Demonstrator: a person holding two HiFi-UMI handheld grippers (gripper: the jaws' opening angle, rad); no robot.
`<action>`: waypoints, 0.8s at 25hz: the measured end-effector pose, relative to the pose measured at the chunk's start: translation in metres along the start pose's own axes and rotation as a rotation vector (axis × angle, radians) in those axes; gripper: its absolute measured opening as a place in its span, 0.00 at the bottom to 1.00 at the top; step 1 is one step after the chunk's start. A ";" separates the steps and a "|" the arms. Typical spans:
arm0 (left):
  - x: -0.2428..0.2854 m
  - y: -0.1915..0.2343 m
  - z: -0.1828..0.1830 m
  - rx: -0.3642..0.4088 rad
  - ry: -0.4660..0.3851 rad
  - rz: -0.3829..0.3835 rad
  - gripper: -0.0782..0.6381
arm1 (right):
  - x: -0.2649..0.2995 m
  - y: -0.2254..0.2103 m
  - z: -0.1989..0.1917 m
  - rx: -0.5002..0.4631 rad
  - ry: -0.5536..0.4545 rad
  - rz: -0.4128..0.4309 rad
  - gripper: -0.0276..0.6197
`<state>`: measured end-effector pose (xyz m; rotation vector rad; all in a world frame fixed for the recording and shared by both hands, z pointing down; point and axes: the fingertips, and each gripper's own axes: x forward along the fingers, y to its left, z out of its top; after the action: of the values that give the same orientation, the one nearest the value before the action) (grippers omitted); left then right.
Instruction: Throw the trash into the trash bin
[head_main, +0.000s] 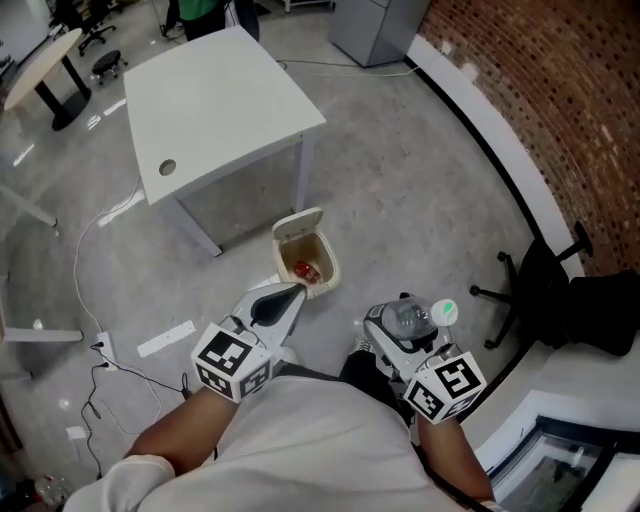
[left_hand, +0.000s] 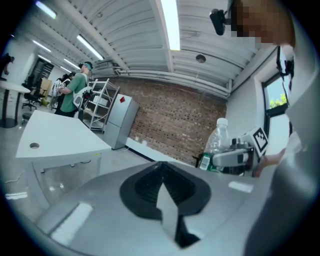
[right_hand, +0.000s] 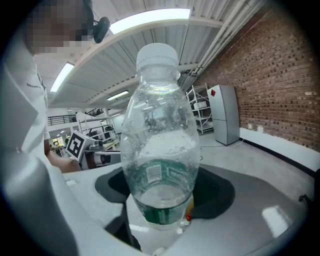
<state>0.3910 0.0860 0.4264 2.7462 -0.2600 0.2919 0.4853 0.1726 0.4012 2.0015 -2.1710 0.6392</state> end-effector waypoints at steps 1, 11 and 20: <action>0.001 0.003 0.000 -0.002 -0.004 0.017 0.12 | 0.006 -0.002 0.001 -0.003 0.002 0.020 0.55; 0.053 0.018 0.015 -0.008 -0.078 0.219 0.12 | 0.058 -0.059 0.027 -0.075 0.029 0.254 0.55; 0.119 -0.001 0.024 -0.026 -0.119 0.347 0.12 | 0.067 -0.132 0.034 -0.094 0.097 0.374 0.55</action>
<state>0.5097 0.0613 0.4321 2.6855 -0.7697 0.2124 0.6124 0.0931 0.4240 1.4968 -2.4840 0.6460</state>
